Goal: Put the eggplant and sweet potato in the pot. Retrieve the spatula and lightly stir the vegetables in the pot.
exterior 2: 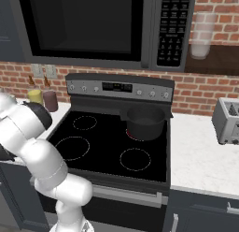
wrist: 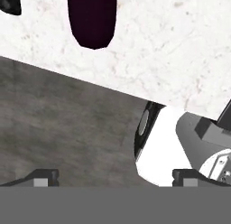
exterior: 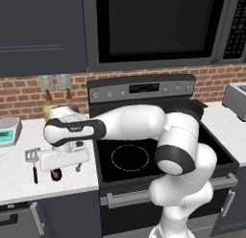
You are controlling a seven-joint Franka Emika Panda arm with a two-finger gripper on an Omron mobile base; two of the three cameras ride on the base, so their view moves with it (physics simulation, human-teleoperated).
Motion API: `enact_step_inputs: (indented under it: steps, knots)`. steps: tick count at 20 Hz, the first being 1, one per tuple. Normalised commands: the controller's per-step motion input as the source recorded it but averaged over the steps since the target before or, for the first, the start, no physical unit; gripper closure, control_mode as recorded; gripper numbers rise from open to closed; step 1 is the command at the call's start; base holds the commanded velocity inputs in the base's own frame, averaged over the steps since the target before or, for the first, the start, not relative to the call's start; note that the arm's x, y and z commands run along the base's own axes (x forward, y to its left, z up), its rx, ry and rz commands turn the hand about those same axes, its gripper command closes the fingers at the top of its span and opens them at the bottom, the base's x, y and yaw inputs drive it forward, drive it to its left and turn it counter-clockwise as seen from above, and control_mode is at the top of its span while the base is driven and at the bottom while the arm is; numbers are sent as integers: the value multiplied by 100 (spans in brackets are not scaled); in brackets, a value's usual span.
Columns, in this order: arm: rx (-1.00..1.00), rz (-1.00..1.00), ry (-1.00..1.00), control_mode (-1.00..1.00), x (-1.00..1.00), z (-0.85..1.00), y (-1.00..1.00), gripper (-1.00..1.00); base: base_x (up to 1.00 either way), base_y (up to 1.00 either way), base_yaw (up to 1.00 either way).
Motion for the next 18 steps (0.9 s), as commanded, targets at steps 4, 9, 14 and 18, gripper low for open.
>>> enact_step_inputs:
  steps: [4,9,14,18]
  knots:
    - [2,-2,-6,-100,26,-7,9,-100,0,0,0]
    - [1,-1,-4,-100,28,-19,17,-100,0,0,0]
    - [0,-2,-7,-100,22,-42,33,-100,0,0,0]
    - [0,-4,-16,-100,16,-36,25,-100,0,0,0]
